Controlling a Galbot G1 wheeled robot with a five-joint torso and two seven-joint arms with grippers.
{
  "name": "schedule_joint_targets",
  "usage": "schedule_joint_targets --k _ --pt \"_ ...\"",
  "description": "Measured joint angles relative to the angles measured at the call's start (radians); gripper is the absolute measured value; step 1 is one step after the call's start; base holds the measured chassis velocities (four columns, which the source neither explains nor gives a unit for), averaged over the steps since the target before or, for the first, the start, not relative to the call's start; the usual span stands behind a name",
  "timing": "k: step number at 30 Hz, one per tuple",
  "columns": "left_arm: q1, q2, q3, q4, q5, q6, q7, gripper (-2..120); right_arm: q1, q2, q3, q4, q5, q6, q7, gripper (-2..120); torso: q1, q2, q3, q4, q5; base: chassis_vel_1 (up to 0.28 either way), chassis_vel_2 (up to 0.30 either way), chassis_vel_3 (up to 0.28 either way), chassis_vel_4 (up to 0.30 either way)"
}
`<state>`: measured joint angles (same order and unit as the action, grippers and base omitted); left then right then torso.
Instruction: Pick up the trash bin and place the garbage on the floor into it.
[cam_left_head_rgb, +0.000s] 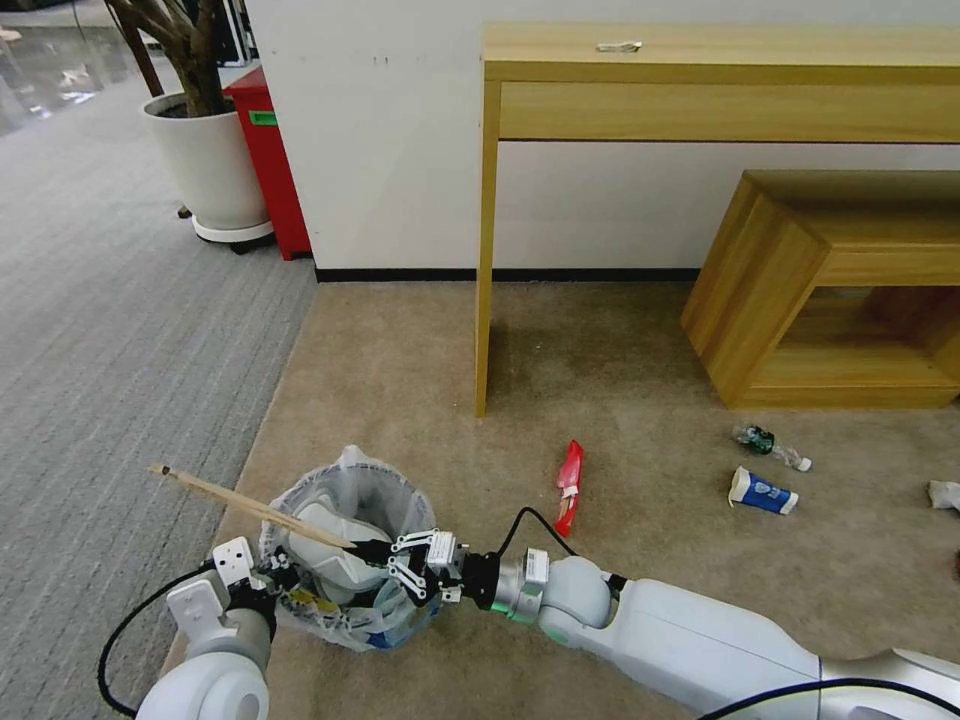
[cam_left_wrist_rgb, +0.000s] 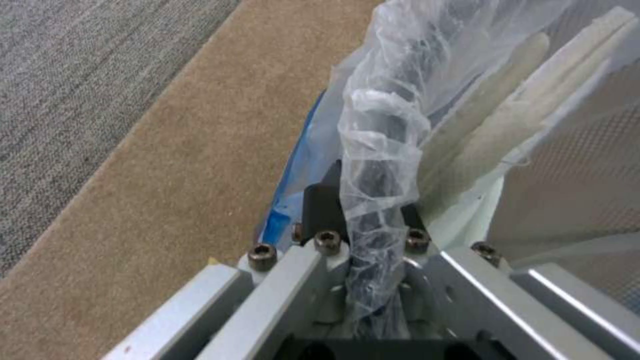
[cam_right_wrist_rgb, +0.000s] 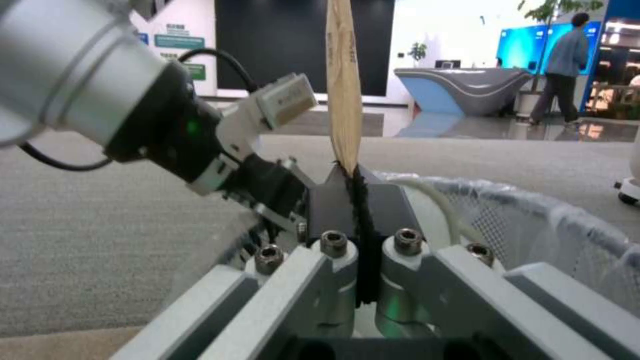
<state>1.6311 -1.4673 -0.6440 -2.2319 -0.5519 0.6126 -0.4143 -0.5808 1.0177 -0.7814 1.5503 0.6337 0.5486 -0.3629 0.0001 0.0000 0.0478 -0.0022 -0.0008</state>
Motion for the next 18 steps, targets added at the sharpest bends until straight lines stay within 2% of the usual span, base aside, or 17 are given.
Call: schedule_joint_targets --k 8,10,12,14,16,18 --pt "0.011 0.0 0.001 -0.013 0.0 0.001 0.001 0 -0.003 0.017 0.0 -0.024 -0.012 0.003 0.0 0 0.0 0.0 0.0 0.0 0.0 0.0 0.0 0.0 0.0" --pt "0.014 0.0 0.001 -0.017 0.0 0.001 0.002 0 -0.004 0.022 -0.001 -0.035 -0.02 0.004 0.0 7 0.0 0.0 0.0 0.0 0.0 0.0 0.0 0.0 0.0" --pt "0.015 0.0 0.001 -0.018 0.0 0.001 0.002 0 -0.005 0.023 -0.001 -0.035 -0.02 0.004 0.0 8 0.0 0.0 0.0 0.0 0.0 0.0 0.0 0.0 0.0" --pt "0.015 -0.001 0.003 -0.021 0.001 0.001 0.003 0 -0.007 0.022 0.001 -0.036 -0.023 0.005 0.0 22 0.0 0.0 0.0 0.0 0.0 0.0 0.0 0.0 0.0" --pt "0.015 -0.001 0.003 -0.021 0.001 0.001 0.003 0 -0.007 0.022 0.002 -0.037 -0.024 0.005 -0.001 24 0.0 0.0 0.0 0.0 0.0001 0.0 0.0 0.0 0.0" --pt "0.015 -0.001 0.003 -0.021 0.0 0.001 0.003 0 -0.009 0.021 0.008 -0.039 -0.026 0.006 -0.003 35 0.0 0.0 0.0 0.0 0.0 0.0 0.0 0.0 0.0"
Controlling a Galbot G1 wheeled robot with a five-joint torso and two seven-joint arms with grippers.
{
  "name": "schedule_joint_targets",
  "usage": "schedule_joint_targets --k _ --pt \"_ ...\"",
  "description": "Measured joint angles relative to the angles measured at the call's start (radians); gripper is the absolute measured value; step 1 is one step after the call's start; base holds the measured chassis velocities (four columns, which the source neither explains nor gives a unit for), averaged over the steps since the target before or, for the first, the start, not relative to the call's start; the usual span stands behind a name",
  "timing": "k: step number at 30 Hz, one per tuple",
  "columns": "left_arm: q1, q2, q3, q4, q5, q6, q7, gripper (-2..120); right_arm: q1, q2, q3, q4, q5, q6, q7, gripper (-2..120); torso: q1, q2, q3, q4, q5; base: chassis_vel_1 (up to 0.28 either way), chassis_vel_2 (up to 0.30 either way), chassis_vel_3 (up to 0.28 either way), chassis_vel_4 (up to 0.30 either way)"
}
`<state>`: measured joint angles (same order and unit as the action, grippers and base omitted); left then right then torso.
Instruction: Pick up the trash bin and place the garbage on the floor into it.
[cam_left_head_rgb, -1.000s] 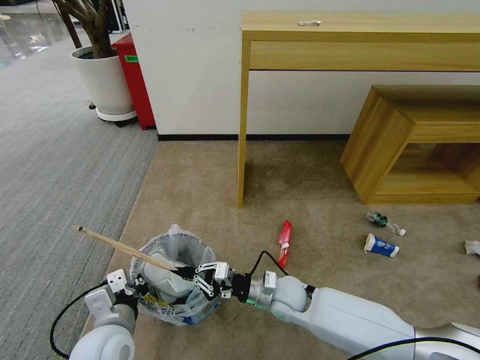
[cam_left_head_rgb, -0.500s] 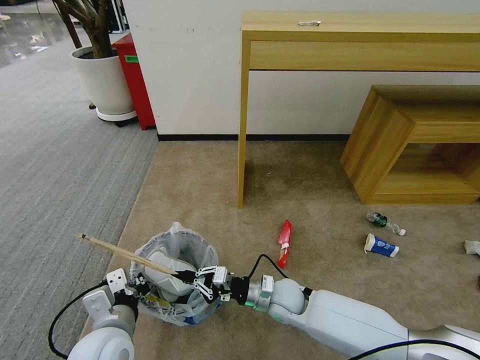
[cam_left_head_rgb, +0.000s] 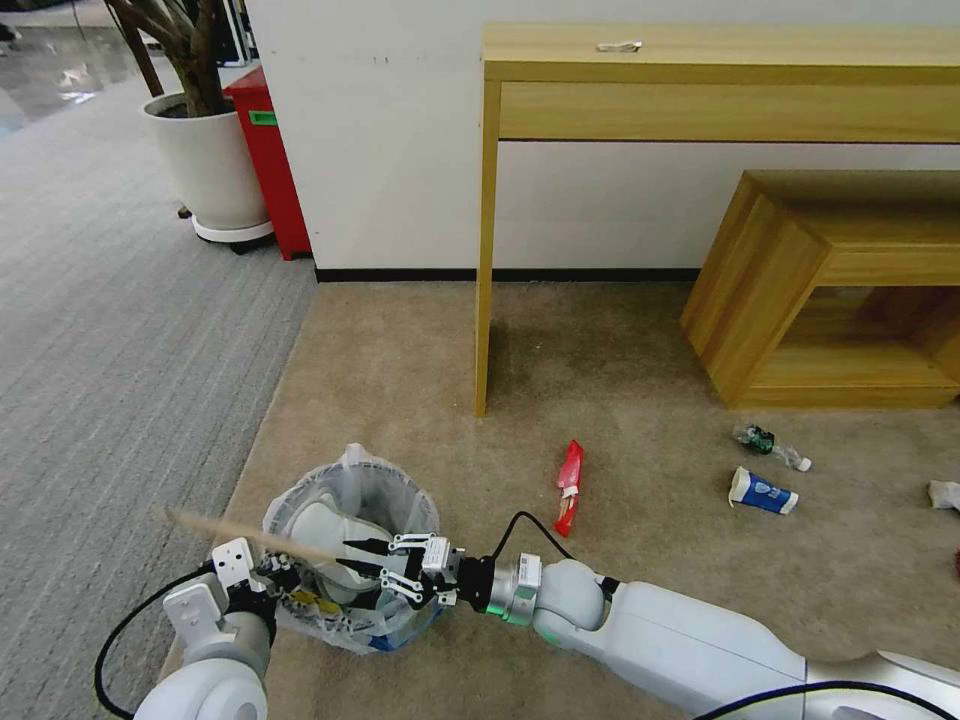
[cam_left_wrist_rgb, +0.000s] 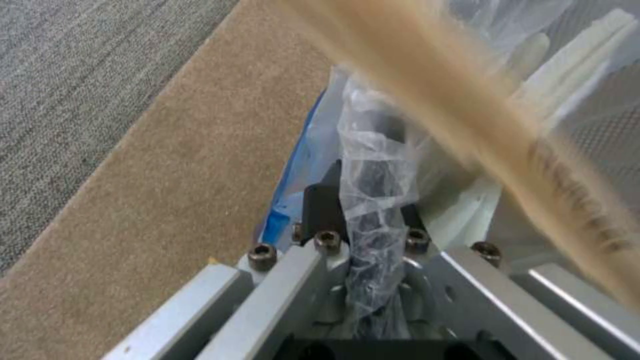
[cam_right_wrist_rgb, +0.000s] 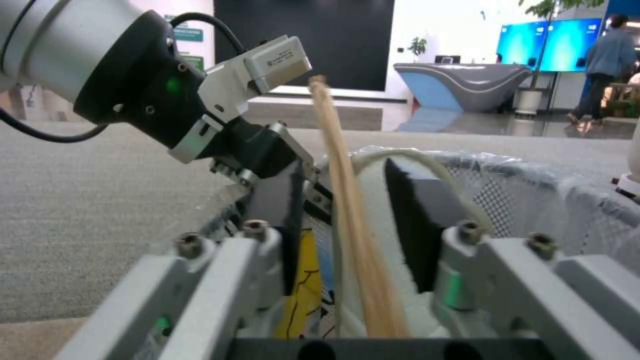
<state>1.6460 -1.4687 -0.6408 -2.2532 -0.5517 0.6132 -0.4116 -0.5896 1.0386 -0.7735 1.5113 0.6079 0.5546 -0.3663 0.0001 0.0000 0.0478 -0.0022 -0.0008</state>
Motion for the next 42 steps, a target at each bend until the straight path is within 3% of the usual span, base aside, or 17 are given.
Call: schedule_joint_targets --k 2,4,17,26,42 --pt "0.0 0.0 0.0 -0.001 -0.001 0.0 0.0 0 0.0 0.0 0.002 -0.001 -0.001 0.001 -0.001 38 0.0 0.0 0.0 0.0 0.0 0.0 0.0 0.0 0.0" --pt "0.0 0.0 -0.001 -0.002 -0.003 0.0 0.0 0 -0.003 -0.001 0.008 -0.004 -0.003 0.004 -0.004 50 0.0 0.0 0.0 0.0 0.0 0.0 0.0 0.0 0.0" --pt "-0.003 0.003 -0.013 0.005 -0.009 0.0 0.0 0 -0.015 -0.012 0.052 -0.006 -0.016 0.019 -0.016 95 0.0 0.0 0.0 0.0 0.0 0.0 0.0 0.0 0.0" --pt "-0.005 0.007 -0.018 0.025 -0.009 -0.001 0.0 0 -0.036 -0.037 0.114 0.025 -0.012 0.018 -0.007 96 0.0 0.0 0.0 0.0 0.0001 0.0 0.0 0.0 0.0" --pt "-0.014 0.012 -0.027 0.05 -0.01 -0.005 -0.001 0 -0.13 -0.098 0.417 0.104 0.046 -0.06 0.159 100 0.0 0.0 0.0 0.0 0.0001 0.0 0.0 0.0 0.0"
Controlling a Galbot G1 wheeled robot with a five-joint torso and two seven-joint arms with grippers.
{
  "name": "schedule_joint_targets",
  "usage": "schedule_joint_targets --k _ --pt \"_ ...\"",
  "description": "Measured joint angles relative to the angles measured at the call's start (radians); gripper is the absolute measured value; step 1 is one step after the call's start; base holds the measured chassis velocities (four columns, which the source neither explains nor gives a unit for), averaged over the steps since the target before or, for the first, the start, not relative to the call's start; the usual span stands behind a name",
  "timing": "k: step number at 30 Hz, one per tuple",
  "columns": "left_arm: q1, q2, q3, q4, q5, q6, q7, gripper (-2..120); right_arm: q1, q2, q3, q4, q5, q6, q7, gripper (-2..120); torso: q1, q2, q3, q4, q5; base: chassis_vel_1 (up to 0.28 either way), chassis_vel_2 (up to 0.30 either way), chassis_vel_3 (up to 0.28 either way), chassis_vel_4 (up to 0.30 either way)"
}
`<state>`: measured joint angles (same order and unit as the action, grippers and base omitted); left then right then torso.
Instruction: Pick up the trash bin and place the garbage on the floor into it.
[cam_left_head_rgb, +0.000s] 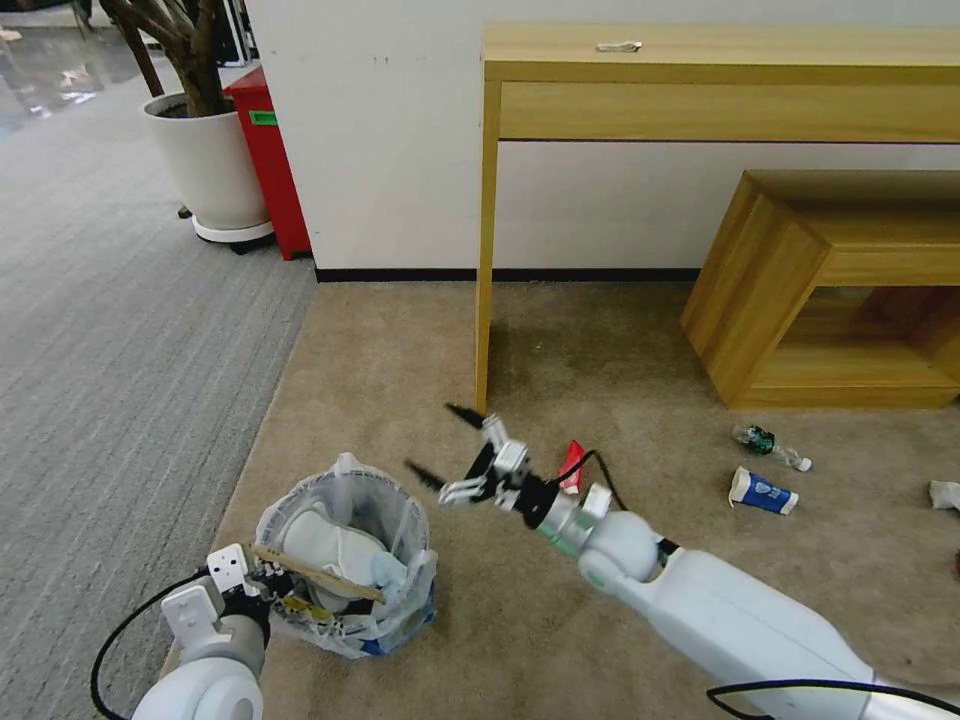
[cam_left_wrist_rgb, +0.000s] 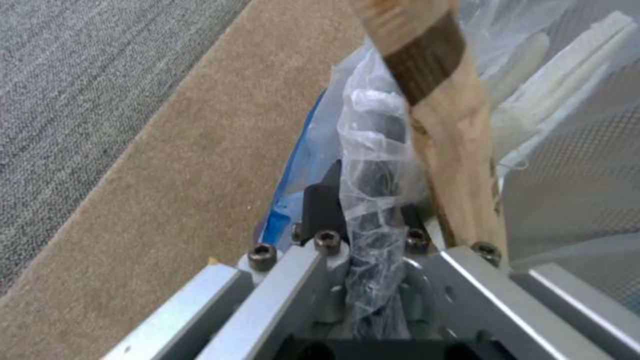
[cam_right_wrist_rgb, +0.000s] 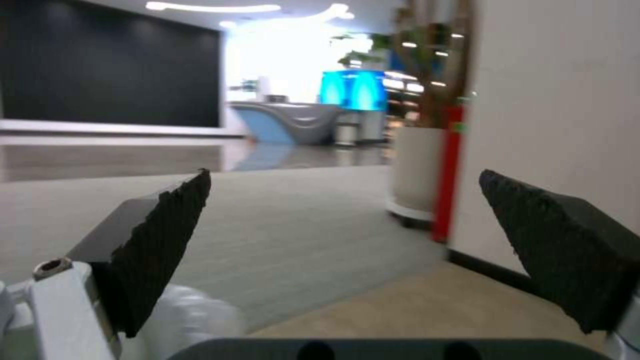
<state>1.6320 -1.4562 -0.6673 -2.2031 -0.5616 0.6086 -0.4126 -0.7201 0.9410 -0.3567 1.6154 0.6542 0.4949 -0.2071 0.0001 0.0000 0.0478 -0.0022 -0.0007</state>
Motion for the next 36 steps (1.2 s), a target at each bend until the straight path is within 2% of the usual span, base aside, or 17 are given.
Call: schedule_joint_targets --k 3,7,11,20,27,36 --pt "-0.001 0.001 0.0 0.002 -0.001 0.0 0.0 0 -0.04 -0.002 0.067 -0.004 0.016 -0.027 0.06 100 0.0 0.0 0.0 0.0 -0.0001 0.0 0.0 0.0 0.0" --pt "-0.004 0.002 -0.001 0.004 -0.002 0.0 0.0 0 -0.064 -0.002 0.101 -0.011 0.022 -0.046 0.09 100 0.0 0.0 0.0 0.0 0.0001 0.0 0.0 0.0 0.0" --pt "-0.008 0.003 -0.003 0.005 -0.008 0.0 0.0 0 -0.096 -0.007 0.139 -0.037 0.047 -0.101 0.176 100 0.0 0.0 0.0 0.0 0.0 0.0 0.0 0.0 0.0" --pt "-0.01 0.007 -0.01 0.005 -0.014 0.0 -0.001 0 -0.13 -0.004 0.158 -0.102 0.067 -0.166 0.299 100 0.0 0.0 0.0 0.0 0.0001 0.0 0.0 0.0 0.0" --pt "-0.013 0.009 -0.012 0.009 -0.018 0.0 -0.002 0 -0.154 -0.001 0.168 -0.139 0.078 -0.27 0.412 100 0.0 0.0 0.0 0.0 0.0 0.0 0.0 0.0 0.0" --pt "-0.015 0.009 -0.013 0.01 -0.019 0.0 -0.002 0 -0.165 0.003 0.153 -0.147 0.082 -0.375 0.49 100 0.0 0.0 0.0 0.0 -0.0001 0.0 0.0 0.0 0.0"
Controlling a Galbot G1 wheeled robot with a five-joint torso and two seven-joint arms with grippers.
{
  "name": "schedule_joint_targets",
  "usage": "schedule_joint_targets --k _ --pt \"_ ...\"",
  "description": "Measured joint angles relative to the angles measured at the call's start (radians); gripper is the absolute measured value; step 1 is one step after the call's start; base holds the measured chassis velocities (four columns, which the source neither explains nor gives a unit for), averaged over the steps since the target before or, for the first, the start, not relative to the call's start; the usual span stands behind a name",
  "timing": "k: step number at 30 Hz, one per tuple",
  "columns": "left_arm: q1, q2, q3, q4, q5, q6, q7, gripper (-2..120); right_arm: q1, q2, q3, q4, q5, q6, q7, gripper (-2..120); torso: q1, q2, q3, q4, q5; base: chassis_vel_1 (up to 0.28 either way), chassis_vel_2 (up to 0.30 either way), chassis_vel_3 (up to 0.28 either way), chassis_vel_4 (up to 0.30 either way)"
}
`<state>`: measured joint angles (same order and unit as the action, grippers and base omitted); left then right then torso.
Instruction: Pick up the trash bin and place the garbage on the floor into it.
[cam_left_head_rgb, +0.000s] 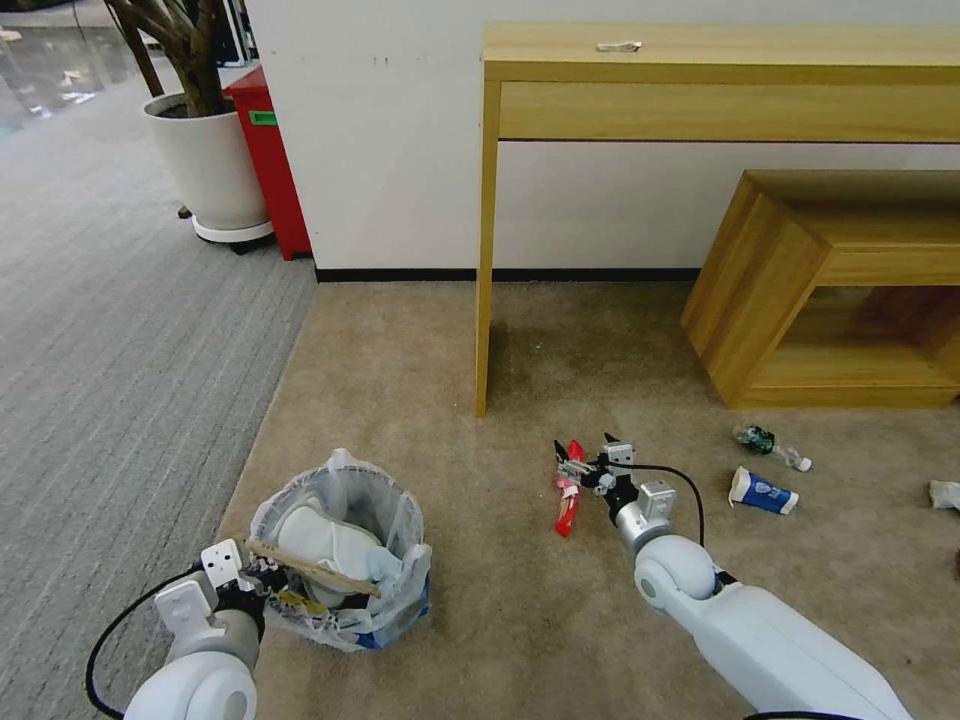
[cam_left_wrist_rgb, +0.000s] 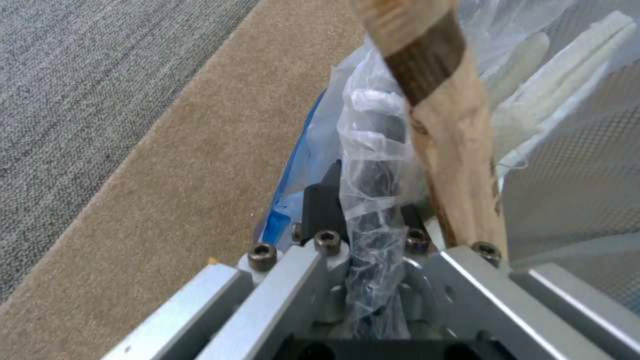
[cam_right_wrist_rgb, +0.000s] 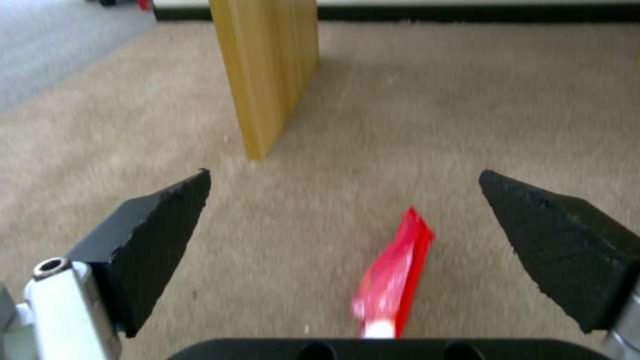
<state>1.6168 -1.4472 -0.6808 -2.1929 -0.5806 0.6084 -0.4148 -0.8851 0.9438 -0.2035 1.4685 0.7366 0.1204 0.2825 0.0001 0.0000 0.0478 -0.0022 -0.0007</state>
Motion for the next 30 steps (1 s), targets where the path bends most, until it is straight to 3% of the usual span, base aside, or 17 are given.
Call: schedule_joint_targets --k 8,30 --pt "0.002 -0.002 -0.006 -0.001 0.0 -0.001 0.0 0 -0.02 0.027 -0.049 -0.014 -0.004 -0.094 0.09 100 0.0 0.0 0.0 0.0 0.0 0.0 0.0 0.0 0.0" --pt "0.005 -0.009 -0.009 -0.013 -0.002 -0.002 0.0 0 0.012 0.115 -0.12 -0.152 0.015 -0.144 0.138 100 0.0 0.0 0.0 0.0 -0.0001 0.0 0.0 0.0 0.0"
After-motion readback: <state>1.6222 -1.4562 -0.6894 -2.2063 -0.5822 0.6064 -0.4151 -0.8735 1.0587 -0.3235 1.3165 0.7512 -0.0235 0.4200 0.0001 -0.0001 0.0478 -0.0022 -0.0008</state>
